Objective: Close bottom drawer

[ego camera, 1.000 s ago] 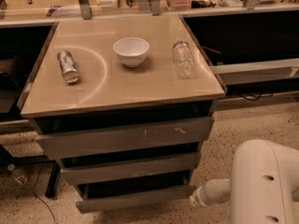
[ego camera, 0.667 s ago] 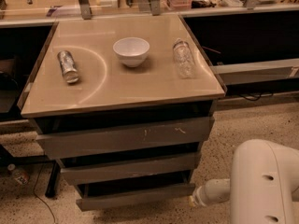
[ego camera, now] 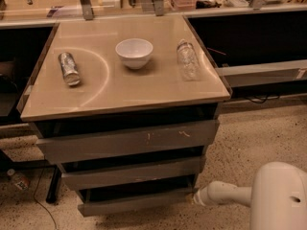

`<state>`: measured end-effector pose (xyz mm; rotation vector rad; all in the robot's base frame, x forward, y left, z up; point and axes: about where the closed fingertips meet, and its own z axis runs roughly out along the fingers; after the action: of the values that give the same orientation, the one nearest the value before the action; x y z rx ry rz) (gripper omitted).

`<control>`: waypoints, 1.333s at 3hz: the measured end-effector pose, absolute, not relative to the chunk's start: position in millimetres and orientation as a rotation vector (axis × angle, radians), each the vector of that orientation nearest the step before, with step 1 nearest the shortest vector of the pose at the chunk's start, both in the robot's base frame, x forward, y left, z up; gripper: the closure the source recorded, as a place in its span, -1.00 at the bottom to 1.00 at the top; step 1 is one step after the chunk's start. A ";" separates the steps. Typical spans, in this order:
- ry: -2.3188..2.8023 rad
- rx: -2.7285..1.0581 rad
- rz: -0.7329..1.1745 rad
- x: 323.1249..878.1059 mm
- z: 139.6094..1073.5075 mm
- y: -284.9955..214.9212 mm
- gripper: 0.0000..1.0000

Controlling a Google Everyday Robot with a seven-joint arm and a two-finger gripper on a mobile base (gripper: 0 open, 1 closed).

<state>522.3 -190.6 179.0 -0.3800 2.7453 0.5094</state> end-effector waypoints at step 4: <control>2.704 -0.359 0.587 557.9 178.0 -174.9 1.00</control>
Offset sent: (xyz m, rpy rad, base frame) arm 0.0738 0.0258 -0.0113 0.0977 -0.0941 -0.0388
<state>557.9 -174.9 178.0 -0.3585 2.7037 0.5868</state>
